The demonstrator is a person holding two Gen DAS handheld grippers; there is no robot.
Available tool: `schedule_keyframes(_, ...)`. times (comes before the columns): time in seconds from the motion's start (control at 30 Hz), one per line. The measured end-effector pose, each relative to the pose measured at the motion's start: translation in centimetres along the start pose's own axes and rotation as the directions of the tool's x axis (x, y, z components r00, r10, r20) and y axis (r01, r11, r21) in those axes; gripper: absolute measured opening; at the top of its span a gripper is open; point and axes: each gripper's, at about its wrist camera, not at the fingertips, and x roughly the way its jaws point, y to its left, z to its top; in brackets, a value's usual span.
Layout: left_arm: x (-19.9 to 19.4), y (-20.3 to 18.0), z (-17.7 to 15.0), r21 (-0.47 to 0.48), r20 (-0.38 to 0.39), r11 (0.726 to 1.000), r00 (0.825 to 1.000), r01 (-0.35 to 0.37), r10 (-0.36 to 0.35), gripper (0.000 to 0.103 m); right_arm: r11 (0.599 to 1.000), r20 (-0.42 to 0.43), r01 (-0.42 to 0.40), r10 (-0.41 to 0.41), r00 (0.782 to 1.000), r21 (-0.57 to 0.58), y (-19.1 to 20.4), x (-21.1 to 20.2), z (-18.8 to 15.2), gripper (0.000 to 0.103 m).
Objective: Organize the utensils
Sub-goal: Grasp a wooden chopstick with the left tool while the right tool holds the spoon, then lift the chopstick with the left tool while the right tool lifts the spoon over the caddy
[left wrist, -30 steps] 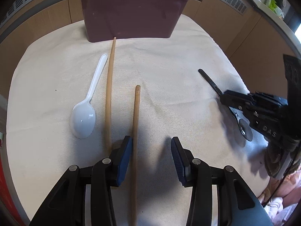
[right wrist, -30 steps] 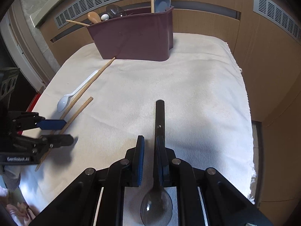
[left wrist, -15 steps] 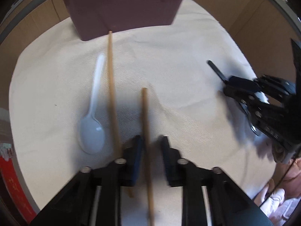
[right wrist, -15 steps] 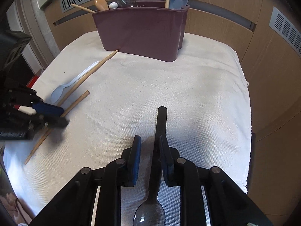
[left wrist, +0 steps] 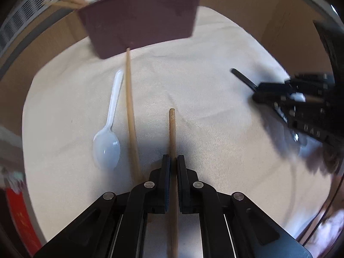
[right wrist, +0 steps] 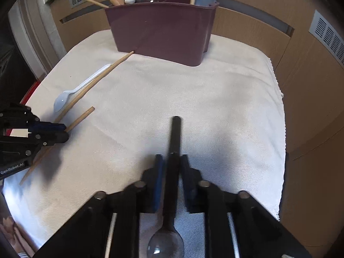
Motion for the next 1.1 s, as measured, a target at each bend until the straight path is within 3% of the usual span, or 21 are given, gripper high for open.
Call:
schedule_keyframes(0.2,1.0,-0.7,2.1,0.041,-0.096,0.999,0.995,-0.033,0.037,0.007,0.999,0.051,-0.028,0.027,0.998,0.031,-0.3,-2.3,-0.5,0.011)
schedule_keyframes(0.3,1.1,-0.5,2.5,-0.005,-0.096,1.0,0.995,-0.022,0.021,0.006,0.995,0.091,-0.061,0.054,0.994,0.073,-1.0,-3.9,-1.0,0.011)
schedule_keyframes(0.37,0.9,-0.3,2.1,-0.043,-0.063,0.999,0.998,-0.018,0.015,0.006,0.988,0.131,-0.104,0.089,0.987,0.112,-1.7,-5.0,-1.4,0.011)
schedule_keyframes(0.43,-0.2,0.0,1.1,-0.08,0.021,0.996,0.999,-0.03,0.032,0.006,0.981,0.168,-0.13,0.106,0.98,0.142,-2.1,-6.1,-1.8,0.011)
schedule_keyframes(0.5,-2.4,0.4,0.0,-0.154,0.158,0.988,0.986,-0.025,0.049,0.006,0.977,0.205,-0.138,0.104,0.973,0.163,-2.2,-7.4,-2.4,0.011)
schedule_keyframes(0.57,-4.8,1.0,-0.9,-0.233,0.26,0.971,0.965,0.046,0.017,0.006,0.974,0.229,-0.143,0.101,0.968,0.173,-2.2,-8.4,-2.7,0.011)
schedule_keyframes(0.7,-10.4,1.2,-1.9,-0.278,0.451,0.955,0.892,0.103,0.035,0.006,0.976,0.296,-0.127,0.07,0.953,0.175,-1.7,-10.7,-2.6,0.011)
schedule_keyframes(0.83,-14.2,1.4,-0.4,-0.257,0.553,0.958,0.832,0.125,0.039,0.006,0.98,0.39,-0.116,0.045,0.92,0.161,-0.9,-13.8,-1.1,0.011)
schedule_keyframes(0.87,-15.8,1.4,0.8,-0.259,0.591,0.956,0.805,0.141,0.041,0.006,0.982,0.428,-0.11,0.034,0.903,0.154,-0.7,-14.9,-0.2,0.011)
schedule_keyframes(0.93,-18.5,1.9,2.4,-0.242,0.65,0.958,0.759,0.152,0.044,0.006,0.986,0.513,-0.09,0.005,0.859,0.142,-0.6,-17.6,2.0,0.011)
schedule_keyframes(0.97,-20.4,2.3,3.6,-0.231,0.693,0.961,0.719,0.152,0.053,0.006,0.987,0.55,-0.08,-0.008,0.835,0.136,-0.7,-19.0,3.2,0.011)
schedule_keyframes(1.0,-21.4,2.4,4.4,-0.221,0.721,0.964,0.691,0.149,0.059,0.006,0.989,0.594,-0.065,-0.028,0.804,0.135,-0.8,-20.4,4.5,0.011)
schedule_keyframes(1.07,-24.2,3.1,6.7,-0.206,0.79,0.967,0.609,0.147,0.076,0.006,0.989,0.695,-0.036,-0.074,0.715,0.141,-0.8,-23.4,7.3,0.011)
schedule_keyframes(1.1,-25.0,3.4,7.5,-0.205,0.811,0.969,0.579,0.141,0.087,0.006,0.988,0.729,-0.033,-0.086,0.679,0.148,-0.8,-24.4,8.3,0.011)
